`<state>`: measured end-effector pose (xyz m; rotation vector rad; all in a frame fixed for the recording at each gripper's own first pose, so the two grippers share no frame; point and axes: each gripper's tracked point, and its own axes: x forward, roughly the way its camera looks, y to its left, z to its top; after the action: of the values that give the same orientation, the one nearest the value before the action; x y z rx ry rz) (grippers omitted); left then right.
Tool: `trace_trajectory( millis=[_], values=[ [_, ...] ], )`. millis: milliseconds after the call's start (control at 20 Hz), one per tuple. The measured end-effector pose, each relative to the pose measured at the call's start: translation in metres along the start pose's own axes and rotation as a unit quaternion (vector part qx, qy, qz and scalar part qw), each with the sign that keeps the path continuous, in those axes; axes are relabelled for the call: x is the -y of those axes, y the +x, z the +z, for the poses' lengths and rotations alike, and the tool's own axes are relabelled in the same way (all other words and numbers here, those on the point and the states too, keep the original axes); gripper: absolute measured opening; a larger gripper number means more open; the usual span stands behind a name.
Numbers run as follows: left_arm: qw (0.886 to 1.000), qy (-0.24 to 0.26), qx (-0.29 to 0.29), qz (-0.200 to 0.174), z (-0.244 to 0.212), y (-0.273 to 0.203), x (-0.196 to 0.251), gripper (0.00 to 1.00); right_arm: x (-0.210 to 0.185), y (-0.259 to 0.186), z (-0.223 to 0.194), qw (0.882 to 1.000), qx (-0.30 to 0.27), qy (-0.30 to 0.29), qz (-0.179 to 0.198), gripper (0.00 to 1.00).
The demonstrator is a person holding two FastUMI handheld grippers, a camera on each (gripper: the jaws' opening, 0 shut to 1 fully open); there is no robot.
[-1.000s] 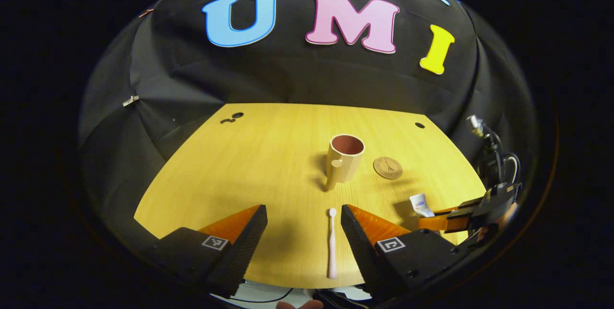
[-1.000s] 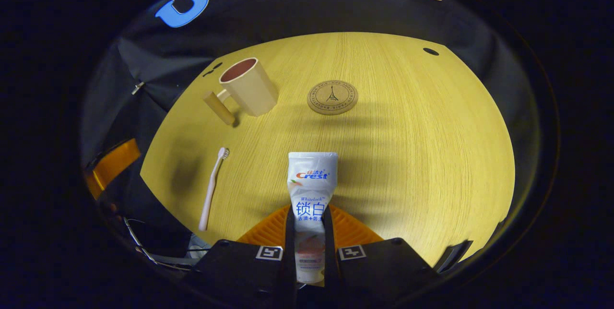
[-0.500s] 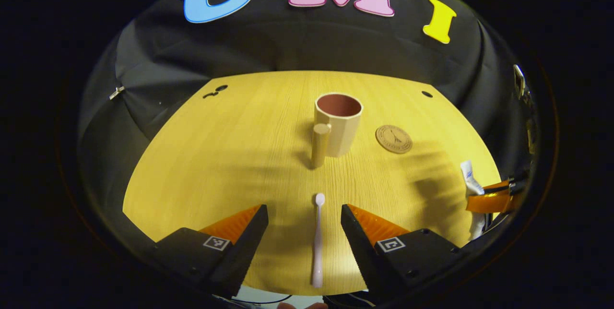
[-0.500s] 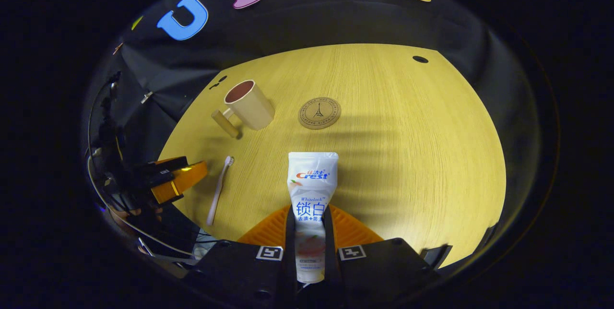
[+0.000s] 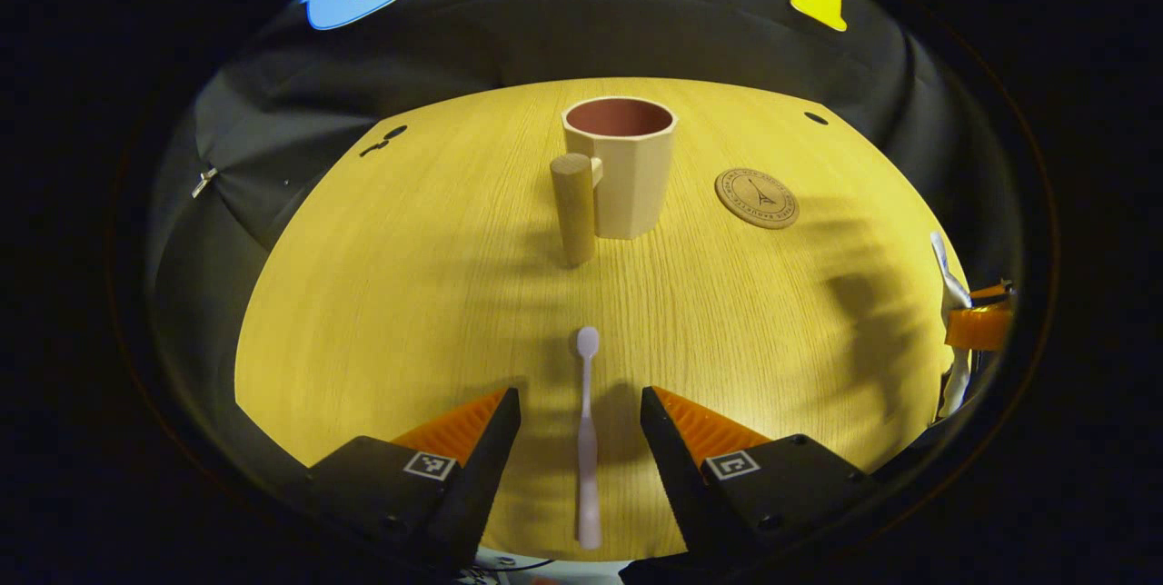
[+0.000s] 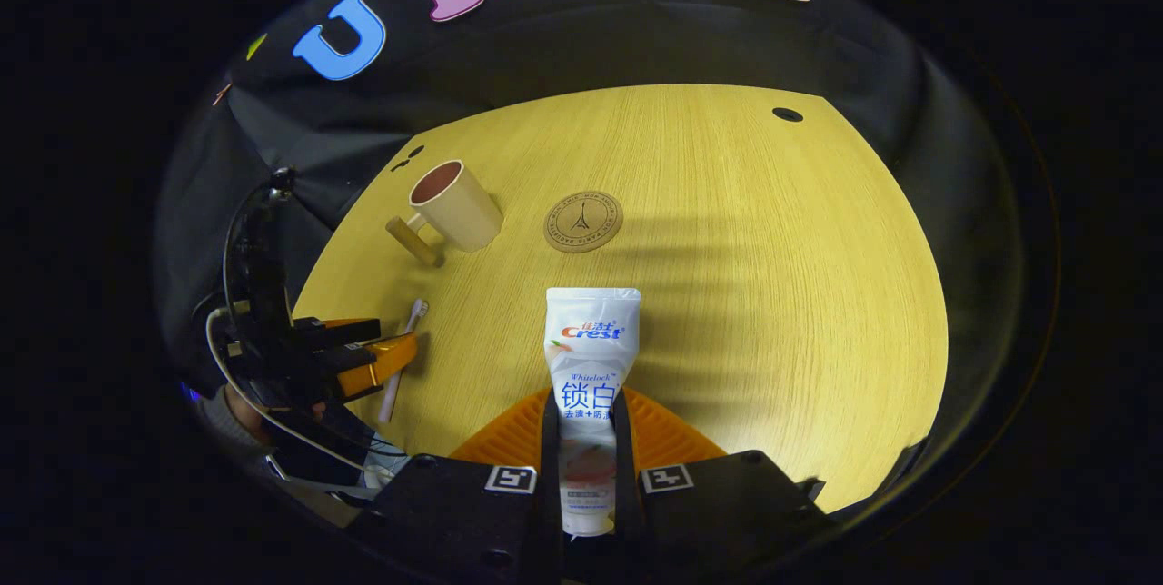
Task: Put the toothbrush and toothpaste on the desktop into the cup, then pick up the cup and place it on the coaster on the desktop.
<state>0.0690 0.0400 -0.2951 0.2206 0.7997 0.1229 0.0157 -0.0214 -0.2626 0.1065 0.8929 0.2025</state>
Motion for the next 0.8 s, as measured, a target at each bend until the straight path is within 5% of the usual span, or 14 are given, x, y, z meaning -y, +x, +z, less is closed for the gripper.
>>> trace_trajectory(
  millis=[450, 550, 800],
  values=[
    [0.999, 0.001, -0.033, -0.018, -0.011, 0.012, 0.008, 0.73, 0.007, 0.000, 0.007, 1.000, -0.002, -0.002, 0.002, 0.27],
    [0.998, -0.013, -0.041, -0.034, -0.013, 0.014, 0.011, 0.53, 0.007, -0.001, 0.007, 1.000, -0.001, 0.000, 0.005, 0.27],
    [0.997, 0.023, -0.057, -0.037, -0.009, 0.016, 0.019, 0.24, 0.006, -0.003, 0.010, 1.000, 0.003, 0.000, 0.006, 0.27]
  ],
)
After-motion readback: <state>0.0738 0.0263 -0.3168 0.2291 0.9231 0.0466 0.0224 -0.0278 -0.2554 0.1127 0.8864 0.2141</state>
